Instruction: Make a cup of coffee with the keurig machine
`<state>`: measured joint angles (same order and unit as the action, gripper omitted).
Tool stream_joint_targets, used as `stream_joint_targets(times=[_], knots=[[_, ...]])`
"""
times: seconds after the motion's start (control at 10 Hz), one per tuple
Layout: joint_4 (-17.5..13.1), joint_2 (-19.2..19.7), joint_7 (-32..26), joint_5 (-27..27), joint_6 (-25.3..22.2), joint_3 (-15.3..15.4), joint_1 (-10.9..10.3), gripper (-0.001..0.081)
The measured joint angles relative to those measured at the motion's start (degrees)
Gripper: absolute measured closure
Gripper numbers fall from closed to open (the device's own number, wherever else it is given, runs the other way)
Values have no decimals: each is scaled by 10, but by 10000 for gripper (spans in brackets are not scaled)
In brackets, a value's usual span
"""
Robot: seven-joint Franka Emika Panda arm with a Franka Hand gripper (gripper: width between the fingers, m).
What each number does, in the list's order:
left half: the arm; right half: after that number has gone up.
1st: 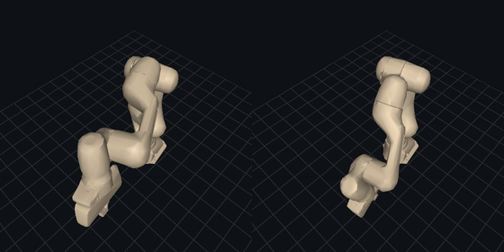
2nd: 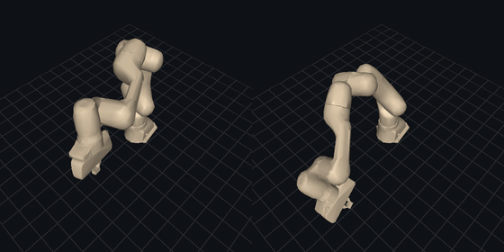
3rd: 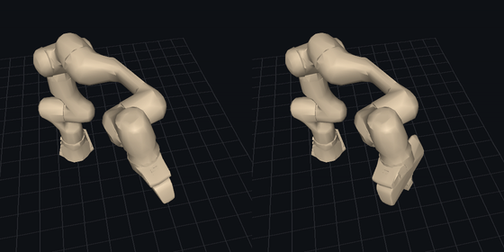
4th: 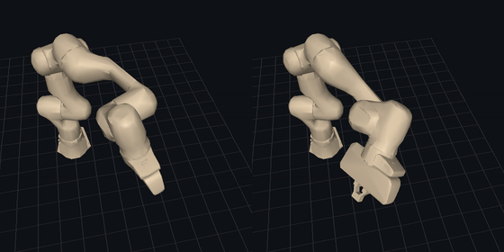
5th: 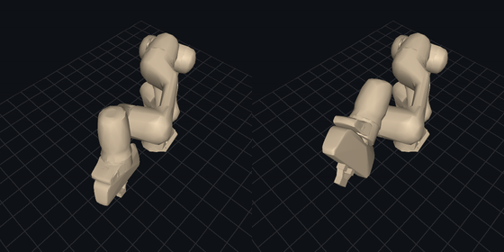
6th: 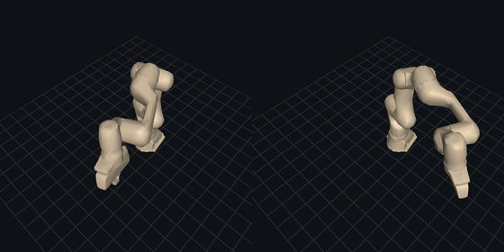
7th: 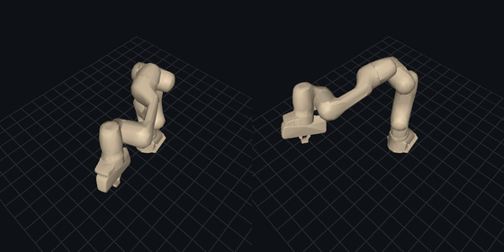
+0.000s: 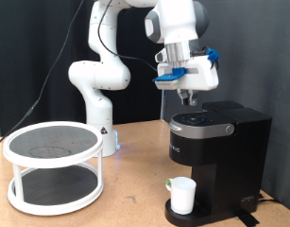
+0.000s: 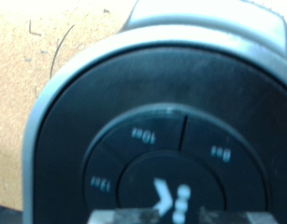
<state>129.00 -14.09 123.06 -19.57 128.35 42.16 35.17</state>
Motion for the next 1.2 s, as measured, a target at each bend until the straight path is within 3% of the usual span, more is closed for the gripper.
stream_joint_targets(times=[0.1, 0.7, 1.2], knots=[[4, 8, 4, 6, 10, 1, 0, 789], [6, 48, -1, 6, 43, 6, -4, 806], [-1, 51, 0, 7, 17, 7, -6, 806]])
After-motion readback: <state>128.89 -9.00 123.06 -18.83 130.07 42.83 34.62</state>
